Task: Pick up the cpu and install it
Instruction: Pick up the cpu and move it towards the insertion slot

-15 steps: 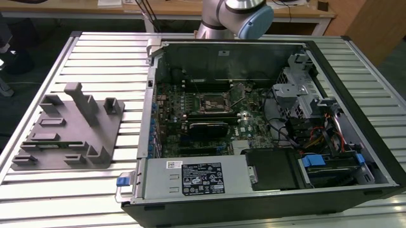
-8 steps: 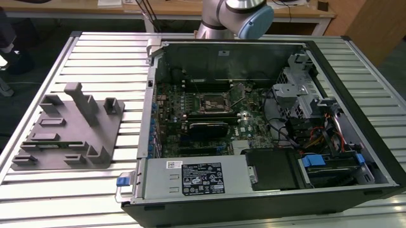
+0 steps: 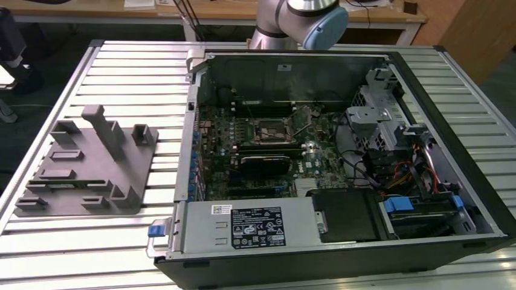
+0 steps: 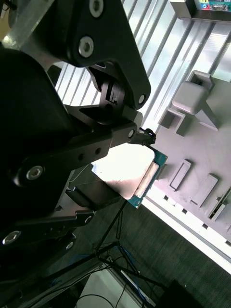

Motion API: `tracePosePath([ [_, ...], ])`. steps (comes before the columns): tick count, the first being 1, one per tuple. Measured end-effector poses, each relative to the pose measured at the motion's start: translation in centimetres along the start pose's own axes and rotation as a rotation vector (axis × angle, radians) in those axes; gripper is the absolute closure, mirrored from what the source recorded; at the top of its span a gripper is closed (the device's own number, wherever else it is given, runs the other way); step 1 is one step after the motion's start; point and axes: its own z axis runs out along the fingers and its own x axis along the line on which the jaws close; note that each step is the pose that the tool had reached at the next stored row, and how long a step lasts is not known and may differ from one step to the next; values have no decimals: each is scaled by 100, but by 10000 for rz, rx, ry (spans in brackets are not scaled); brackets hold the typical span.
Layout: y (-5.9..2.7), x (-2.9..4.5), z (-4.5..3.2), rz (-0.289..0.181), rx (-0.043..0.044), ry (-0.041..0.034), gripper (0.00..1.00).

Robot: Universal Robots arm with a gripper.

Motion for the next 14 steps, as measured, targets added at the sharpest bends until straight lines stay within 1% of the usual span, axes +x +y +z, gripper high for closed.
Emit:
tracePosePath([
  [14,6,-127,3,0,-1,0,45],
])
